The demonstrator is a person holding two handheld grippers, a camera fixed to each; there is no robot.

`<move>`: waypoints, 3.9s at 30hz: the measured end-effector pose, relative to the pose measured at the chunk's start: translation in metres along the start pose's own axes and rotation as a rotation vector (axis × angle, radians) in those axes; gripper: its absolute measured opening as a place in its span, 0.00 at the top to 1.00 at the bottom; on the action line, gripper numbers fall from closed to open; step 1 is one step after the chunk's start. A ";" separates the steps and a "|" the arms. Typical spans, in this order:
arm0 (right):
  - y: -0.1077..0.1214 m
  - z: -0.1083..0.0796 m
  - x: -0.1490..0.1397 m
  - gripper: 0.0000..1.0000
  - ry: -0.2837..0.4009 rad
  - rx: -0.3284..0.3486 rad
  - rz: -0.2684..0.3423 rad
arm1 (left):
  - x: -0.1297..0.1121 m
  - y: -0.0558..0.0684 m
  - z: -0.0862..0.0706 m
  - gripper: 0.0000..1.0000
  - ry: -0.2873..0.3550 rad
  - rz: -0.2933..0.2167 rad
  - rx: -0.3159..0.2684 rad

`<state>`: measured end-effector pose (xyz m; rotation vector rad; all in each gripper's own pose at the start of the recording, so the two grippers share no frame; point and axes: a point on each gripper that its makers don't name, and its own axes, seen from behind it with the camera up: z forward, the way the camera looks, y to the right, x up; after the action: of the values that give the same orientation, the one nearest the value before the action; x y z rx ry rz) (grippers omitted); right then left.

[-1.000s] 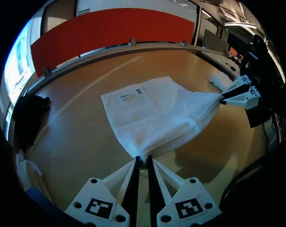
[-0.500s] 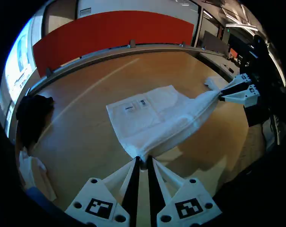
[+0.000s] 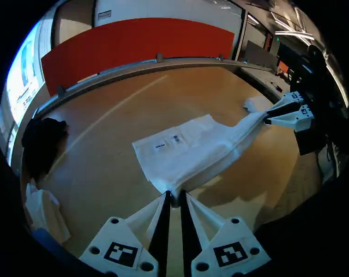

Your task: Fold towel

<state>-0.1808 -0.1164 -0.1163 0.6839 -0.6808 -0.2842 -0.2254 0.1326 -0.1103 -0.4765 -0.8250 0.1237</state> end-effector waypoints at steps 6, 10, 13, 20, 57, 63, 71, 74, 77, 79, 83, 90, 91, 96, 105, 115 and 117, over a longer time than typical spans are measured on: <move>-0.003 -0.006 0.002 0.85 -0.001 0.006 0.001 | -0.001 0.003 -0.006 0.86 -0.005 0.002 -0.004; -0.005 -0.008 0.002 0.85 -0.003 0.010 0.000 | -0.002 0.005 -0.009 0.86 -0.009 0.001 -0.008; -0.006 -0.009 0.001 0.85 -0.005 0.012 -0.001 | -0.004 0.007 -0.009 0.86 -0.012 -0.001 -0.010; -0.007 -0.009 -0.004 0.85 -0.019 0.016 -0.004 | -0.006 0.008 -0.007 0.86 -0.019 -0.002 -0.011; 0.031 0.055 -0.024 0.85 -0.106 -0.010 0.024 | 0.014 -0.031 0.067 0.86 -0.060 0.013 0.039; 0.037 0.061 -0.026 0.85 -0.118 -0.014 0.023 | 0.012 -0.034 0.076 0.86 -0.069 0.028 0.046; 0.043 0.076 -0.031 0.85 -0.139 -0.013 0.027 | 0.008 -0.044 0.096 0.86 -0.091 0.065 0.072; 0.046 0.083 -0.033 0.85 -0.144 -0.016 0.034 | 0.007 -0.048 0.104 0.85 -0.102 0.075 0.081; 0.049 0.089 -0.035 0.85 -0.148 -0.020 0.048 | 0.006 -0.050 0.111 0.84 -0.110 0.082 0.085; 0.051 0.093 -0.037 0.85 -0.151 -0.021 0.059 | 0.006 -0.052 0.114 0.84 -0.114 0.083 0.088; 0.054 0.097 -0.041 0.85 -0.158 -0.022 0.074 | 0.007 -0.054 0.120 0.84 -0.117 0.081 0.089; 0.059 0.110 -0.045 0.85 -0.163 -0.042 0.089 | 0.006 -0.062 0.134 0.79 -0.111 0.070 0.107; 0.060 0.113 -0.046 0.84 -0.163 -0.048 0.092 | 0.005 -0.063 0.136 0.78 -0.113 0.068 0.112; 0.067 0.120 -0.050 0.82 -0.168 -0.077 0.097 | 0.002 -0.067 0.143 0.71 -0.114 0.064 0.127; 0.077 0.125 -0.057 0.68 -0.185 -0.124 0.088 | -0.001 -0.076 0.149 0.58 -0.115 0.070 0.162; 0.094 0.125 -0.053 0.44 -0.178 -0.185 0.085 | 0.006 -0.091 0.147 0.42 -0.102 0.058 0.208; 0.096 0.124 -0.052 0.37 -0.173 -0.192 0.084 | 0.007 -0.093 0.145 0.33 -0.098 0.052 0.213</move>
<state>-0.2994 -0.0808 -0.0069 0.4497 -0.8337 -0.3295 -0.3338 0.1046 0.0210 -0.2929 -0.8849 0.2816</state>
